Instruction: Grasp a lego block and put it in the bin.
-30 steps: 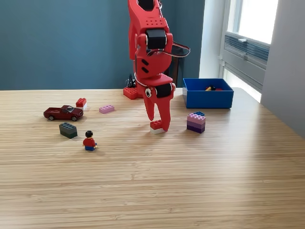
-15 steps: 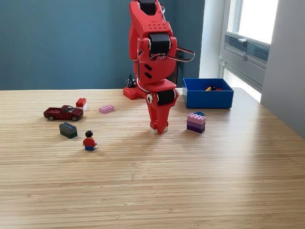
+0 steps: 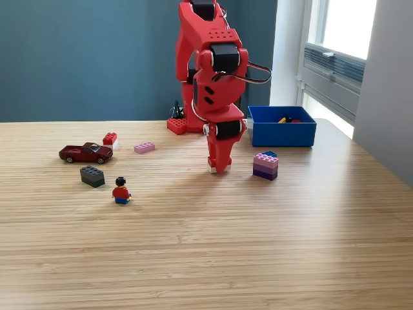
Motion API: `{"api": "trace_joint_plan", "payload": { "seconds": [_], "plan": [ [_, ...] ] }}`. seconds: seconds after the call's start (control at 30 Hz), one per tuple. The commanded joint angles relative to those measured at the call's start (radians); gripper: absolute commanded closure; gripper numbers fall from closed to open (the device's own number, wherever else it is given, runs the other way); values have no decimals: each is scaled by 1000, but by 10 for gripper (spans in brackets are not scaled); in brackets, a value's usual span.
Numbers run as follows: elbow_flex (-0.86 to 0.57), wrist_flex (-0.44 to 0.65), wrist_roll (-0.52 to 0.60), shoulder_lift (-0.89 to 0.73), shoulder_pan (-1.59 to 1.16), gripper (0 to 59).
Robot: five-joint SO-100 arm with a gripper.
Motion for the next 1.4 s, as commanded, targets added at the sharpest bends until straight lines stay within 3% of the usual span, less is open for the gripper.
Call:
{"api": "trace_joint_plan", "payload": {
  "seconds": [0.03,0.2,0.37,0.73,1.07,1.4],
  "plan": [
    [-215,219,109,29,-57,586],
    [-367,387,232,29,-127,586],
    [-408,449,316,31,-239,586],
    [-394,459,483,28,-623,586],
    [-517,459,500,21,-871,586],
    [-497,459,512,14,-1037,586]
  ]
}}
